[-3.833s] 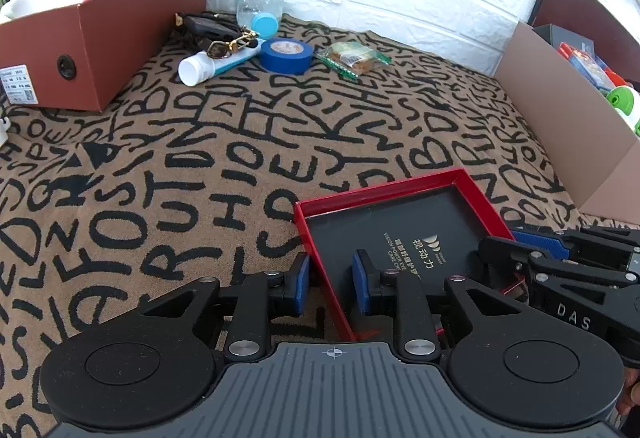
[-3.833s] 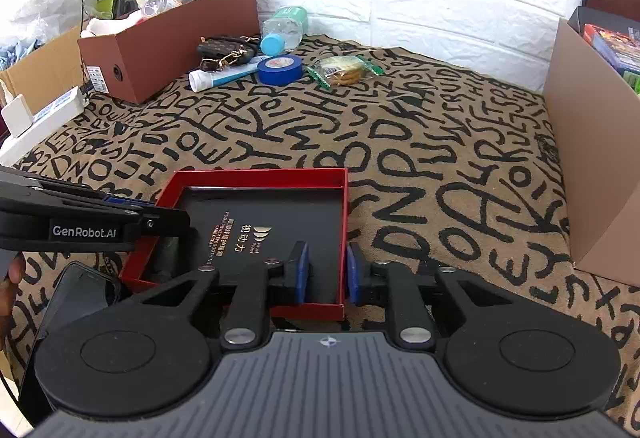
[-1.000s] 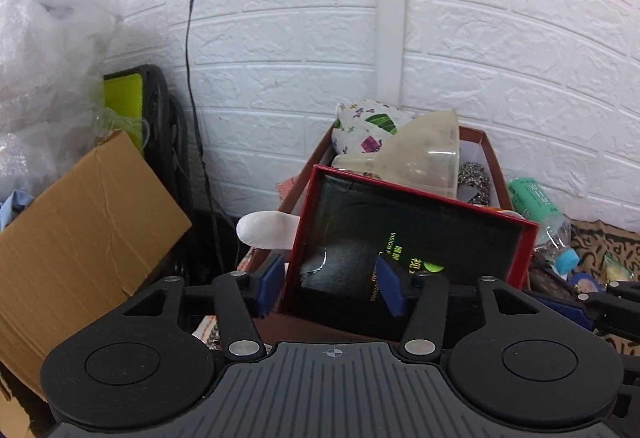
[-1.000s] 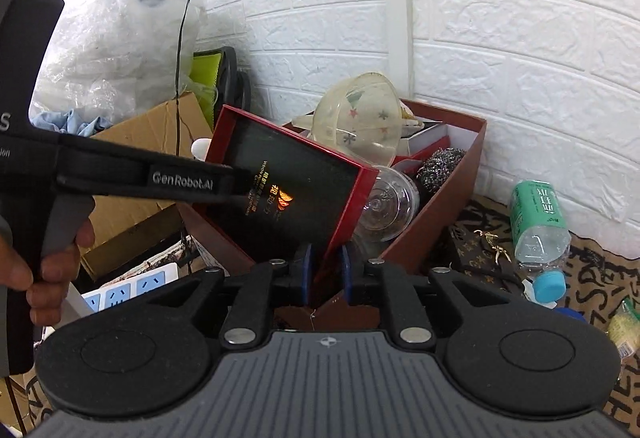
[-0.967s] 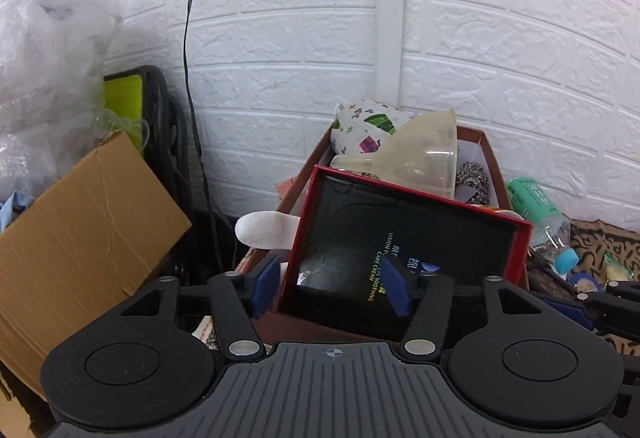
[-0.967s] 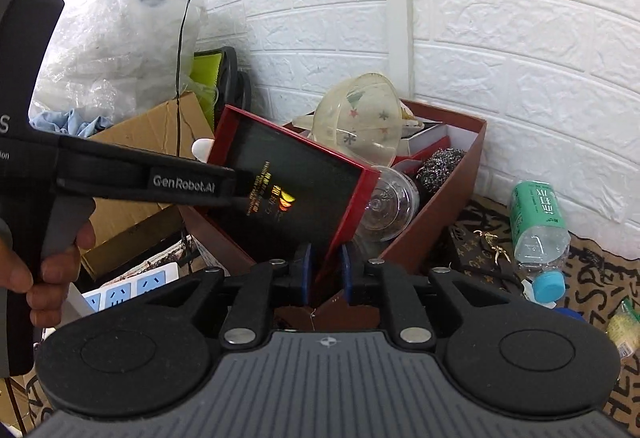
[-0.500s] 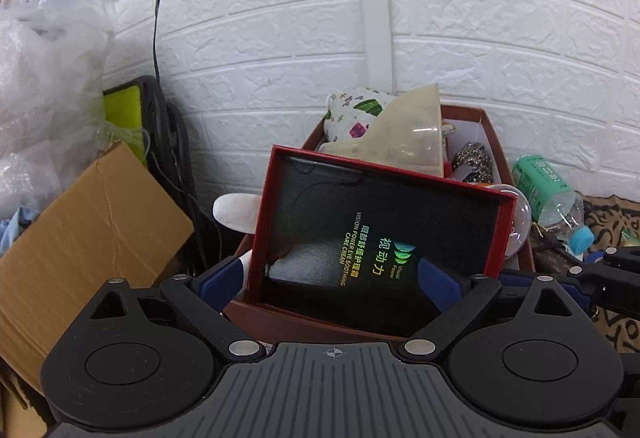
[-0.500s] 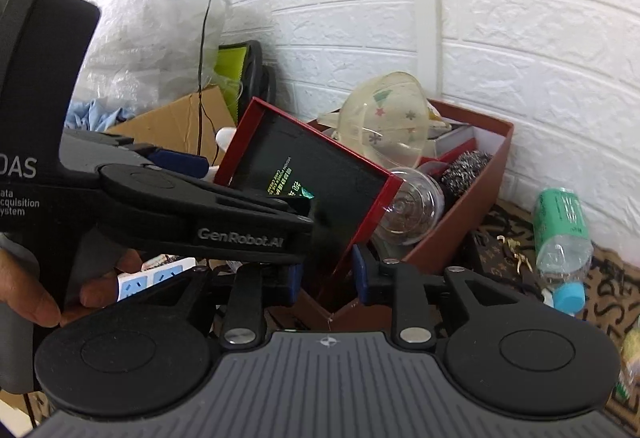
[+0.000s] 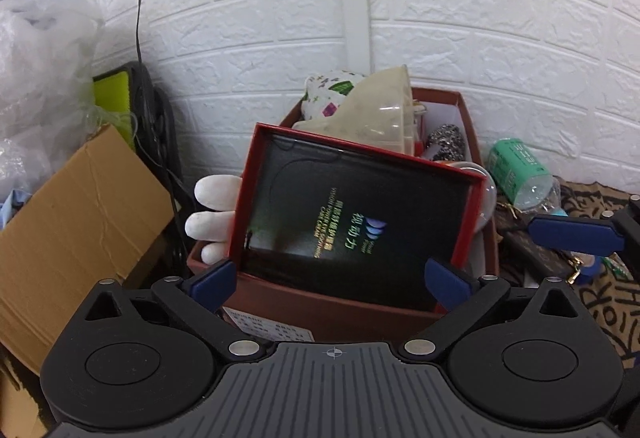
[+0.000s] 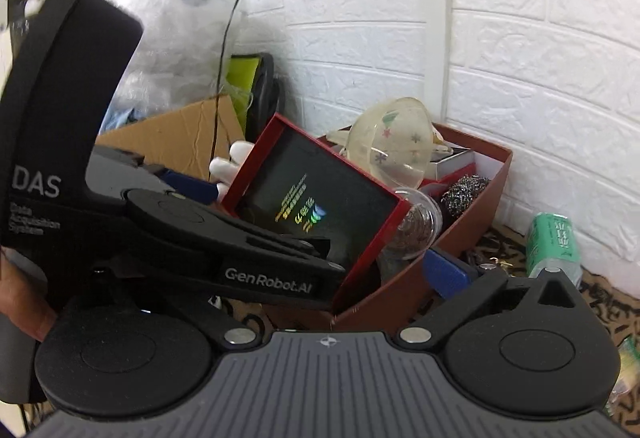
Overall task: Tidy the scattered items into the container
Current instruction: 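Lower the red tray into the box and open both tools, then move both tools back to the blue tape and snack packet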
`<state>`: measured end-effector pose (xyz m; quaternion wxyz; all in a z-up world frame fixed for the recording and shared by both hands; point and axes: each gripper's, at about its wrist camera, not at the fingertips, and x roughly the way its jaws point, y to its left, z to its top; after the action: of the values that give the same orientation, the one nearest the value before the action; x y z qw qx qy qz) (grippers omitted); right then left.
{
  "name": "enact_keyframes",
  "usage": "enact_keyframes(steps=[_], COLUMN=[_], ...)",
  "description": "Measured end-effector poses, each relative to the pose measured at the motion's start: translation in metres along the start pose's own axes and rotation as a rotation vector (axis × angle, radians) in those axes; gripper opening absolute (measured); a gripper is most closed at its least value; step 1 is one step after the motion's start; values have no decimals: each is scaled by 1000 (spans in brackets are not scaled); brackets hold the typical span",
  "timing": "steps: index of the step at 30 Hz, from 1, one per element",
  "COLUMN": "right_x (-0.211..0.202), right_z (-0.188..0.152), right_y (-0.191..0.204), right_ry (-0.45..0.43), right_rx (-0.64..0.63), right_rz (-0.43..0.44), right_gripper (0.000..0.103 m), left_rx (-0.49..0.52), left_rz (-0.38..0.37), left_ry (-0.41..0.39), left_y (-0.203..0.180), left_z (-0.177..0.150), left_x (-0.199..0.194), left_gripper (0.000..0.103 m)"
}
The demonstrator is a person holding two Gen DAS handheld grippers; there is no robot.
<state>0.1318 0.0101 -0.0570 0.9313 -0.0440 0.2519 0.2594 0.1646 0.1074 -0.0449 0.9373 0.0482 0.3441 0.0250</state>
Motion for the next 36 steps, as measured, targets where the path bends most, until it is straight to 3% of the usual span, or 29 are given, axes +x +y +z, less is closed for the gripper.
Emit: enact_keyframes(steps=[12,17,28,36], right_x=[-40,-71,-142,-175], right_z=[-11,-21,-59,-88], right_y=[-12,-11,-25,-43], right_ry=[-32,-55,-82,-75], right_rx=[38,2,-46,-23], right_rz=[9,-4,-63,-110], right_gripper=[103,103,103,103], left_rx=[-120,-146,-157,-119], left_rz=[-32,-24,-141,-185], left_ry=[-44,-76,-62,-38], left_y=[-11,-34,-100,-146], left_z=[-18,-32,-62,-78], left_x=[-59,-88,-123,-132], left_gripper=[103,103,103,103])
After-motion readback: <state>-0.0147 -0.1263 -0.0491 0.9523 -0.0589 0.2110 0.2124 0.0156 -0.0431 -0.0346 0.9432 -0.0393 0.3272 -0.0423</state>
